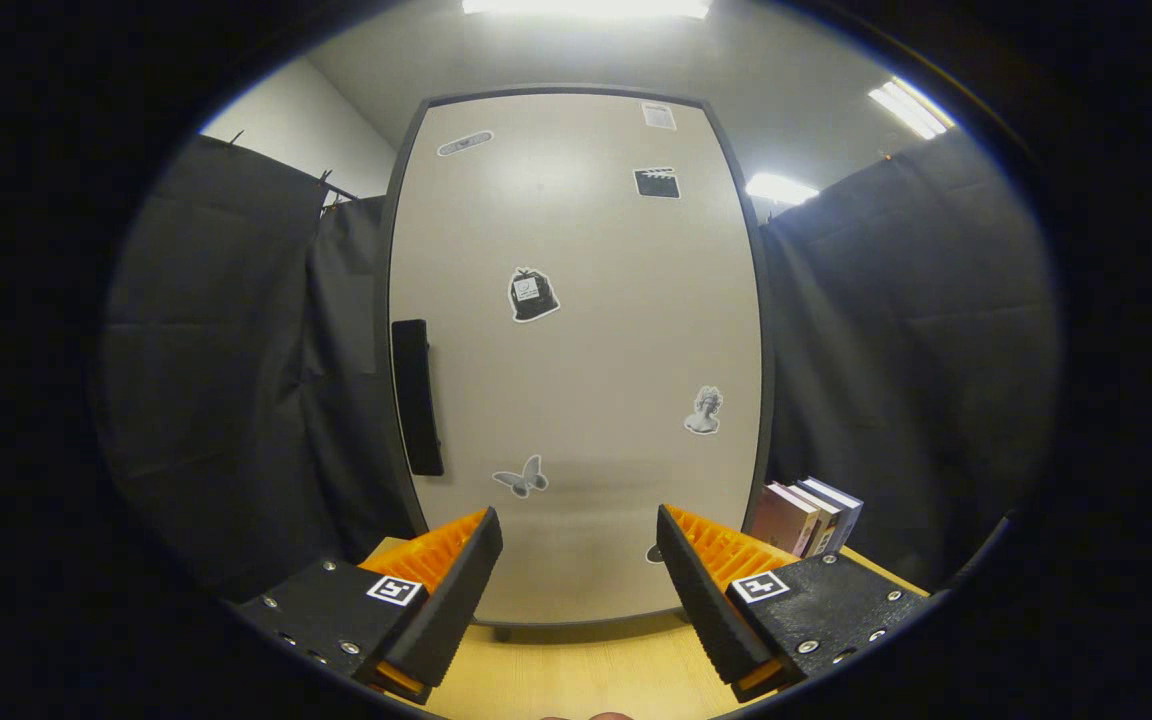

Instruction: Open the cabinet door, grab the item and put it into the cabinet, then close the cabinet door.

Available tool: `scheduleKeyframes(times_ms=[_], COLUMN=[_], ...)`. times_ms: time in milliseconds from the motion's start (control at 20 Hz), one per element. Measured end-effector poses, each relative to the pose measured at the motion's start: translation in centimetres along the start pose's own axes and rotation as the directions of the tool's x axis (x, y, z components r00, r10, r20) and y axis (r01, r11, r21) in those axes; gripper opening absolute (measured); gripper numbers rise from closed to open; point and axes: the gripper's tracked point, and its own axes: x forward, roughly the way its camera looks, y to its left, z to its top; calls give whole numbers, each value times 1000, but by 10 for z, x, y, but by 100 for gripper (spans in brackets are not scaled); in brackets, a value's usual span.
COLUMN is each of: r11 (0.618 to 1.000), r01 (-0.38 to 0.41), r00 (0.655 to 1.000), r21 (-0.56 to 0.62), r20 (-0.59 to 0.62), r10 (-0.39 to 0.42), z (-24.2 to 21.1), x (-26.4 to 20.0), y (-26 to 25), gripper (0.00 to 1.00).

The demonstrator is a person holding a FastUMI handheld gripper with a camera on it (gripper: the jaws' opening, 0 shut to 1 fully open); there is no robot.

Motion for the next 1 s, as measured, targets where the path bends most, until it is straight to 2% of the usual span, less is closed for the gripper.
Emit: scheduleKeyframes(times_ms=[400,1000], r11=[996,990], r01=[-44,-139], r00=[999,990], r21=[78,34], r20=[-28,-21], r10=[46,140], z=[12,17], x=[10,72], y=[34,117], gripper=[95,94])
